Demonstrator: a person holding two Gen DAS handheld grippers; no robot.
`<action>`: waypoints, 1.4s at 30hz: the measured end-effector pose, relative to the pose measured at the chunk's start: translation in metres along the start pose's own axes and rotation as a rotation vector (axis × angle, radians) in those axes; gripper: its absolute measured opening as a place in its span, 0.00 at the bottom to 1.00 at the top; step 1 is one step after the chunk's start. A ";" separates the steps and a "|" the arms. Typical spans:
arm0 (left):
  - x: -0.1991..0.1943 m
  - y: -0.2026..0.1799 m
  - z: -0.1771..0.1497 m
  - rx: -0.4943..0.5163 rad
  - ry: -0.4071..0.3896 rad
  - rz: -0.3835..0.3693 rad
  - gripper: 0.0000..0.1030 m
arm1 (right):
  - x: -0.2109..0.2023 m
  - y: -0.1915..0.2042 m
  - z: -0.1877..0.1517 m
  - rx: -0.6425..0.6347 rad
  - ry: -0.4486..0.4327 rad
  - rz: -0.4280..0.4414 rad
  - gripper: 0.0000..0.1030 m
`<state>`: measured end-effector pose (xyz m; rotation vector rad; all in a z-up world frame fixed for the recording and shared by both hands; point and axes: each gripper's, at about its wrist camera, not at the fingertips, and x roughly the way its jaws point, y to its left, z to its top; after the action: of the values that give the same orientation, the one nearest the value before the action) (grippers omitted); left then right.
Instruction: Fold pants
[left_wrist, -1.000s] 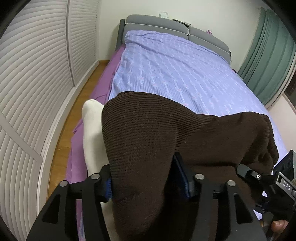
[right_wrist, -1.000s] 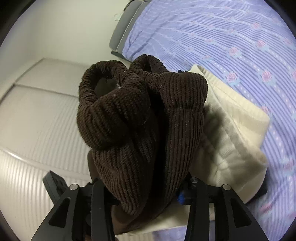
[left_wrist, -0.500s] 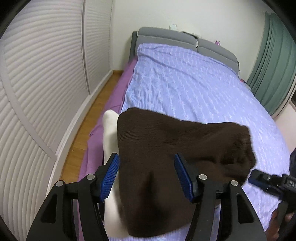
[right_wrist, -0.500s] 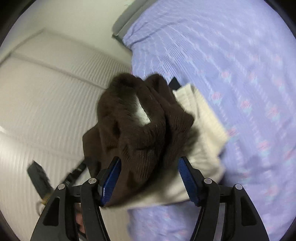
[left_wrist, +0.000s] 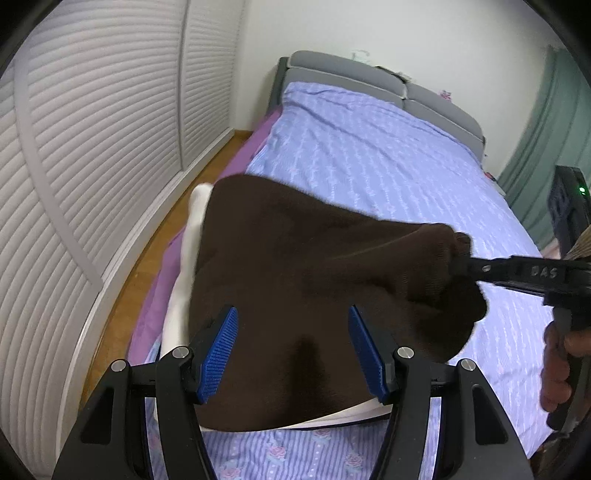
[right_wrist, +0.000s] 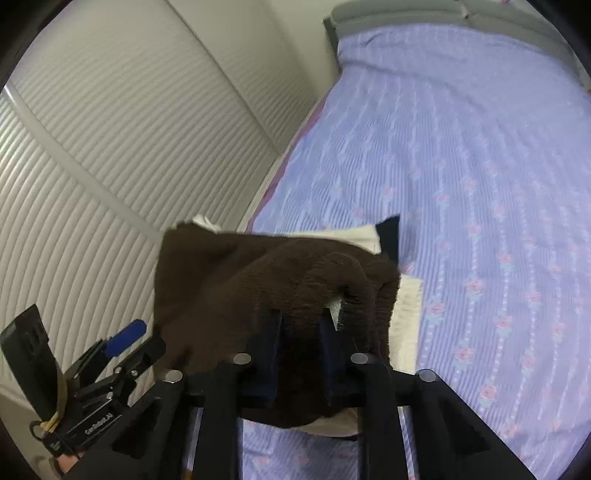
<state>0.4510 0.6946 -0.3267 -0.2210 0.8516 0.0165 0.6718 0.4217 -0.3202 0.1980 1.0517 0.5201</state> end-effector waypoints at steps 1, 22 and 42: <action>0.003 0.003 -0.002 -0.009 0.007 0.003 0.59 | -0.001 -0.006 0.000 0.016 -0.005 -0.002 0.18; -0.058 -0.041 -0.001 0.051 -0.044 0.026 0.66 | -0.054 0.000 -0.027 -0.044 -0.121 -0.060 0.60; -0.362 -0.361 -0.127 0.055 -0.212 0.162 0.89 | -0.484 -0.071 -0.205 -0.215 -0.358 -0.161 0.76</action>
<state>0.1546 0.3427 -0.0694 -0.0956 0.6557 0.1652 0.3284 0.1011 -0.0747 0.0137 0.6511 0.4289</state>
